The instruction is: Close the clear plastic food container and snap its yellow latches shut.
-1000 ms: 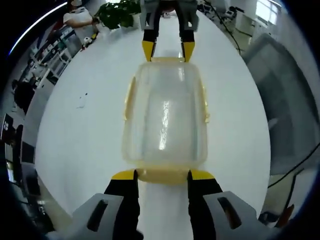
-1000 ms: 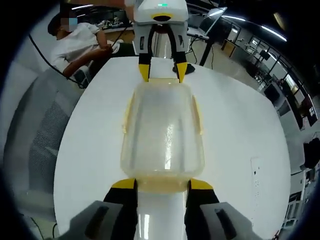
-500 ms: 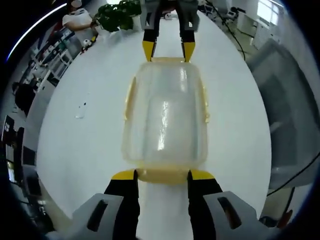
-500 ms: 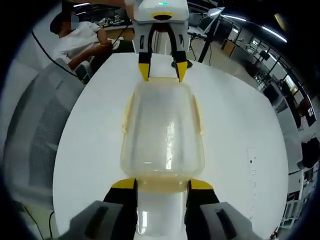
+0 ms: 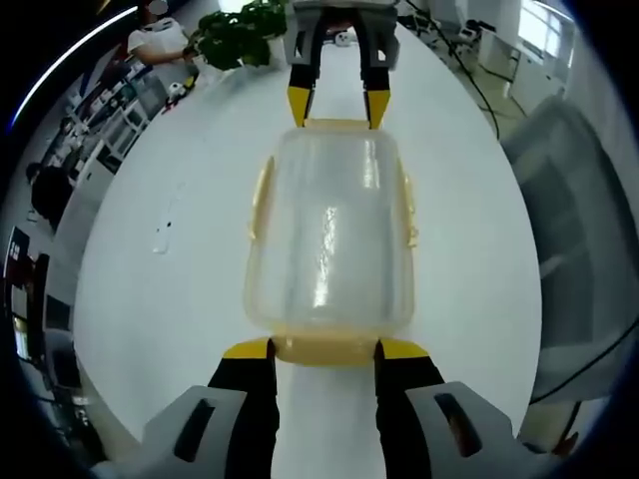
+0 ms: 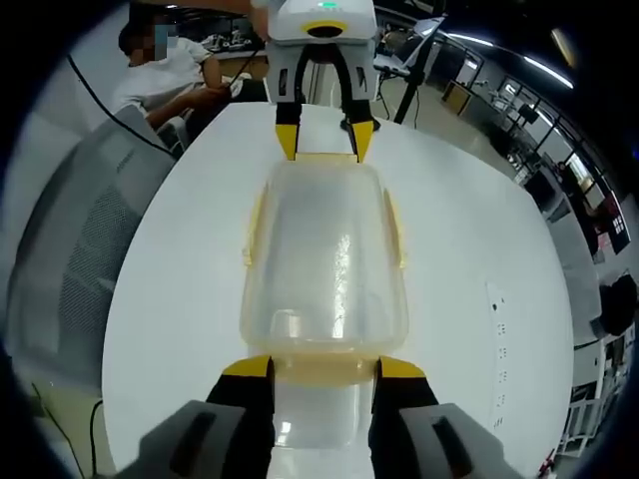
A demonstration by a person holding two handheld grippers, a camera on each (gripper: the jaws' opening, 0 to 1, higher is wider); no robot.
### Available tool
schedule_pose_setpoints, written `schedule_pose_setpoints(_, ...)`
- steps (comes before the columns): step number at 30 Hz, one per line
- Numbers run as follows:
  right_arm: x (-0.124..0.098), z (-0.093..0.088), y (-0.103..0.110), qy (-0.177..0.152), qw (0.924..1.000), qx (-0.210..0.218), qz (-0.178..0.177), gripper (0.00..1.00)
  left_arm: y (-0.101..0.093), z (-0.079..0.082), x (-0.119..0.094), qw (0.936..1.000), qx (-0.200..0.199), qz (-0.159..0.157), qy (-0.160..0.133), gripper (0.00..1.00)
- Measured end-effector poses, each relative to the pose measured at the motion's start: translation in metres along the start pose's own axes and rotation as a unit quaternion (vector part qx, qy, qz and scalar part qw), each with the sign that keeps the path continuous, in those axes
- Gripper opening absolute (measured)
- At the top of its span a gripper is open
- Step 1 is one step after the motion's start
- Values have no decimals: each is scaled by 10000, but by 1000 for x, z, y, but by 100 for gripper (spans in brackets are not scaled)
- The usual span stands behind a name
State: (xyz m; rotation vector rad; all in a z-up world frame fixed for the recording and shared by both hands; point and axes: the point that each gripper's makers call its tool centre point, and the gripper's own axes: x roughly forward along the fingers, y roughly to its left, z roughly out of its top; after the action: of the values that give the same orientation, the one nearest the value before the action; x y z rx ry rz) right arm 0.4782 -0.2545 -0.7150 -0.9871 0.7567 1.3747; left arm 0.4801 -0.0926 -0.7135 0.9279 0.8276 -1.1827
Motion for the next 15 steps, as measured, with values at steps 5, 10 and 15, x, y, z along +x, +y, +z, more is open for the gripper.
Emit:
schedule_pose_setpoints(5, -4, -11, 1, 23, 10000, -2, 38, 34, -2, 10, 5, 10000, -19, -22, -15, 35)
schedule_pose_setpoints(10, -8, -21, 2, 25, 10000, -9, 53, 34, -4, 19, 11, 10000, -56, -50, -55, 35)
schedule_pose_setpoints(15, -10, -32, 4, 42, 10000, 12, 68, 34, -6, 28, 17, 9999, -56, -62, -70, 35)
